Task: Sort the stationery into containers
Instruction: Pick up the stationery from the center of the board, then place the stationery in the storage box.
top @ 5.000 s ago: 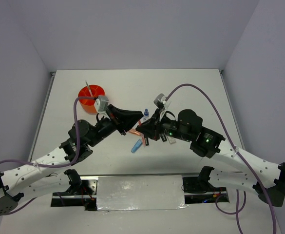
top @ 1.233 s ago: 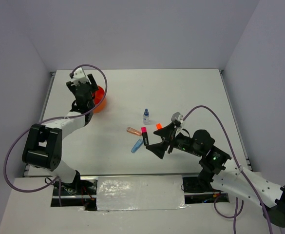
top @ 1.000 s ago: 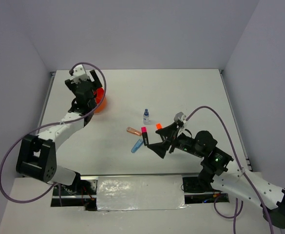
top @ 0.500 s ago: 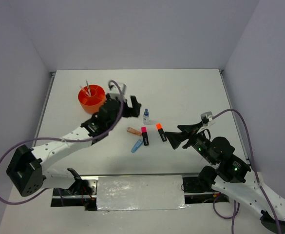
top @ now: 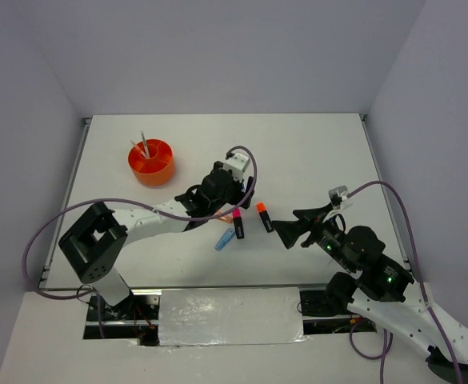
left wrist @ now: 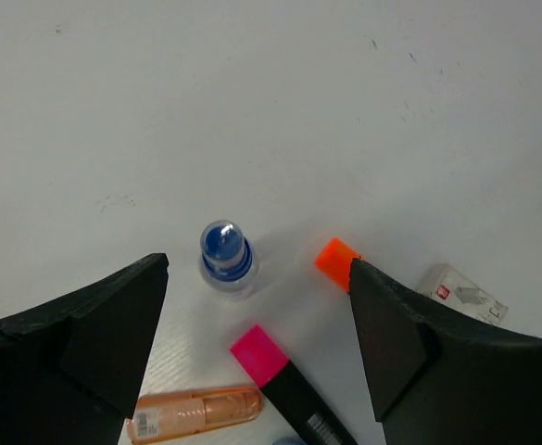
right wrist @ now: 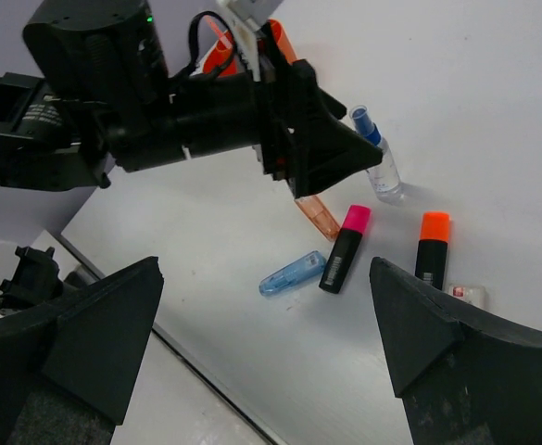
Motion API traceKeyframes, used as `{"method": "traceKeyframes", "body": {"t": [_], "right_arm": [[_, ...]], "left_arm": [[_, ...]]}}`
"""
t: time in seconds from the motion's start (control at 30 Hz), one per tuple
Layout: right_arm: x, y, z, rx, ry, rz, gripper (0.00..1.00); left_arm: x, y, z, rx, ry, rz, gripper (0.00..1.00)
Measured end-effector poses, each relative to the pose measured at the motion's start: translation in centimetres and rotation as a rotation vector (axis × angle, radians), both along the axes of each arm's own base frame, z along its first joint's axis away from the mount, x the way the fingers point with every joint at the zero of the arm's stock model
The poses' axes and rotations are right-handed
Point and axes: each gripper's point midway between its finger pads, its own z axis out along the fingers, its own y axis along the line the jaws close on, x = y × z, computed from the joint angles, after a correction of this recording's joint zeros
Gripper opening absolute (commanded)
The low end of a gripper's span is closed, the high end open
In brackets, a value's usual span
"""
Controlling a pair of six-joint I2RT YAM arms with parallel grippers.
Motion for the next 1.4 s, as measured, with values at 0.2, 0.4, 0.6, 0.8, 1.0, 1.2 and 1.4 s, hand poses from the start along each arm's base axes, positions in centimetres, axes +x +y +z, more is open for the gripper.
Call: {"method": "traceKeyframes", "body": {"t": [0.2,0.4,0.6,0.8,1.0,1.2,1.4], "right_arm": [[0.0,0.1,-0.1,-0.009,-0.002,0.006,1.00],[-0.1,0.2,-0.2,-0.023,-0.010,0.017,1.00],[-0.1,0.2,-0.2,-0.029,-0.015,0.023,1.00],[-0.1,0.2,-0.2,-0.037,-0.019,0.023,1.00],[0.0,0.2,-0.3,-0.045,-0.020,0.023,1.00],[0.0,0.2,-0.3,-0.046,-0.022,0.023,1.00],[-0.2,0.4,-0.2,-0.043,-0.023,0.035,1.00]], "left_arm": [[1.7,-0.8,-1.7,0.050,0.006,0.017,0.80],[3.1,-0.2,-2.4,0.076,0.007,0.039,0.68],[4.2,1.0,-2.8,0.074,0.017,0.070,0.49],[4.3,0.9,-2.7,0.065,0.018,0.058,0.00],[4.2,1.3,-2.6,0.073,0.037,0.057,0.00],[7.2,4.8,1.1,0.066,0.045,0.174,0.00],[14.0,13.6,10.0,-0.028,-0.042,0.447,0.00]]}}
